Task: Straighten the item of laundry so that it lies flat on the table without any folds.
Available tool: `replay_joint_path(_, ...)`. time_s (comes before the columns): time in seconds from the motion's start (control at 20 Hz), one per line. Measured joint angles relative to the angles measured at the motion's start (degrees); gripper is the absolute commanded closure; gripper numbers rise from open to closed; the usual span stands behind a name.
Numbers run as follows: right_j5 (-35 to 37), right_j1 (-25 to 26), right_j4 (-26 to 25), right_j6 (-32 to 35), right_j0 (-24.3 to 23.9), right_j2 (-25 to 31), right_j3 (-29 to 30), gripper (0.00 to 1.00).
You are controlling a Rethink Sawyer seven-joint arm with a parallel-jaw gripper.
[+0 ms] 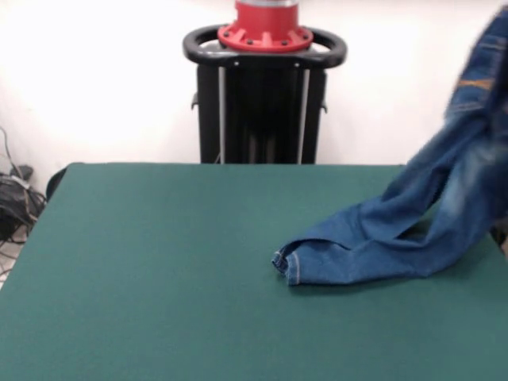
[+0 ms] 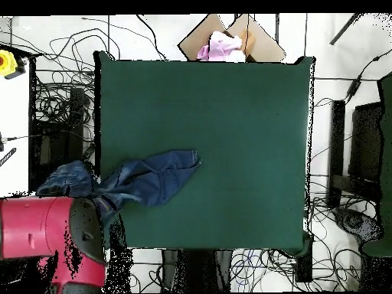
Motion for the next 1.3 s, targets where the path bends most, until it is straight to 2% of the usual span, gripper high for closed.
replay_joint_path(0.05,-0.2,0.0,-4.4,0.0,0.3,-2.5,-1.2,1.0)
replay_joint_path(0.1,-0.4,0.0,-6.5,0.0,0.5,-3.9,-1.8,1.0)
replay_joint_path(0.25,-1.4,0.5,-11.7,0.3,1.8,-7.9,-3.3,1.0)
replay_joint_path(0.45,-2.7,1.9,-16.1,2.1,4.2,-12.8,-5.1,1.0)
replay_joint_path(0.6,-4.3,3.1,-17.8,4.2,5.4,-15.3,-5.8,1.0)
replay_joint_path(0.95,-14.0,7.2,-20.7,11.1,6.3,-20.2,-6.1,1.0)
replay_joint_path(1.0,-17.7,8.5,-21.5,12.5,6.0,-20.9,-6.1,1.0)
replay_joint_path(1.15,-23.0,10.1,-21.8,13.6,5.1,-21.4,-5.6,1.0)
replay_joint_path(1.2,-27.2,10.8,-21.8,13.7,3.4,-21.2,-4.8,1.0)
replay_joint_path(1.3,-30.4,11.0,-21.8,13.7,1.4,-20.8,-3.8,1.0)
